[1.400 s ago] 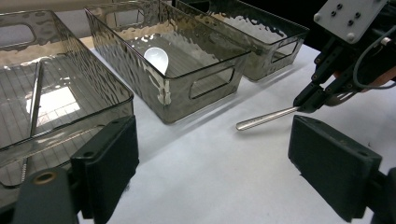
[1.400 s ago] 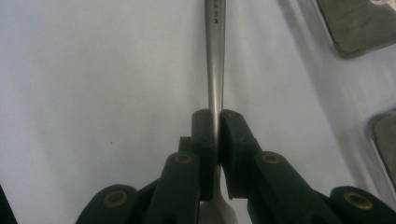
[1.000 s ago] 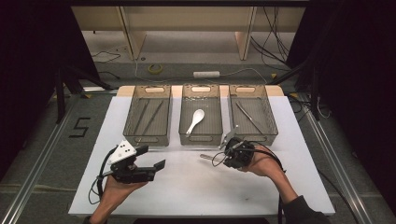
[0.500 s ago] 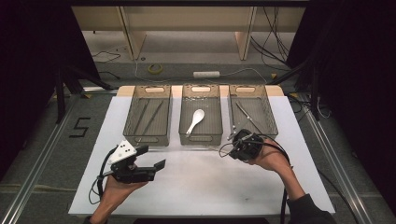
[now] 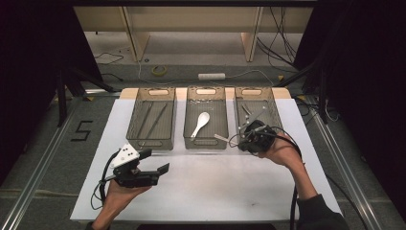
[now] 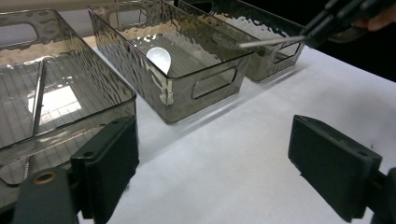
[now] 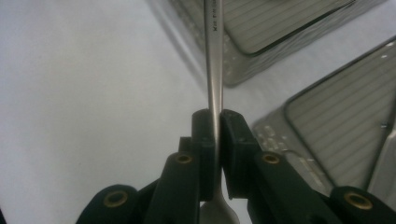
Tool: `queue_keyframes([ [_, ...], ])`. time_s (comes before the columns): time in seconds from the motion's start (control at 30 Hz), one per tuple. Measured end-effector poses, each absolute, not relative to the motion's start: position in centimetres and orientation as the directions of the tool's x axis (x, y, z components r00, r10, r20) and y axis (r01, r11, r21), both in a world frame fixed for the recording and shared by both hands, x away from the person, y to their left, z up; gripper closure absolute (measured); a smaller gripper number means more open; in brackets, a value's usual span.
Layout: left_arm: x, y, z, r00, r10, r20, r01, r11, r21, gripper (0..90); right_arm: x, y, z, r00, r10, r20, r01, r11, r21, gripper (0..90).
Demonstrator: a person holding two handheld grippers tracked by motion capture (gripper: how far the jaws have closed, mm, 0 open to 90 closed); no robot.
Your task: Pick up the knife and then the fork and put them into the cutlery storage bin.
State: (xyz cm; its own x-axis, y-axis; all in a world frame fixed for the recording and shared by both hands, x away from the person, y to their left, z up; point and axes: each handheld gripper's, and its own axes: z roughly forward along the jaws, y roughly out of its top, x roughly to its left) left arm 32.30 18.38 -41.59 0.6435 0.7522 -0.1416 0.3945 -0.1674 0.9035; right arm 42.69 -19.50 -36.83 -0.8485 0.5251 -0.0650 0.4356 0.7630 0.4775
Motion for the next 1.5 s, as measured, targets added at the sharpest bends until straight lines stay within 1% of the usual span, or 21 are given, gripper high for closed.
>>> queue_keyframes([
  [0.17,32.3,18.4,-41.6,0.642,0.753,-0.143,0.395,-0.165,0.904,15.6,44.4,-20.3,-35.5,-0.825,0.560,-0.076,0.459,0.742,0.489,85.2],
  [0.27,32.3,18.4,-41.6,0.642,0.753,-0.144,0.395,-0.164,0.904,15.6,45.5,-20.9,-34.8,-0.798,0.598,-0.066,0.492,0.712,0.501,85.2],
  [0.5,32.3,18.4,-41.6,0.640,0.755,-0.144,0.396,-0.163,0.904,15.6,48.3,-22.2,-34.3,-0.738,0.672,-0.057,0.551,0.650,0.524,85.2],
  [0.93,32.3,18.4,-41.6,0.642,0.753,-0.145,0.395,-0.163,0.904,15.6,52.2,-24.1,-35.8,-0.616,0.787,-0.028,0.665,0.539,0.517,85.1],
  [1.5,32.3,18.4,-41.6,0.644,0.752,-0.144,0.394,-0.164,0.905,15.6,54.1,-25.0,-37.2,-0.539,0.842,-0.027,0.712,0.473,0.519,85.1],
])
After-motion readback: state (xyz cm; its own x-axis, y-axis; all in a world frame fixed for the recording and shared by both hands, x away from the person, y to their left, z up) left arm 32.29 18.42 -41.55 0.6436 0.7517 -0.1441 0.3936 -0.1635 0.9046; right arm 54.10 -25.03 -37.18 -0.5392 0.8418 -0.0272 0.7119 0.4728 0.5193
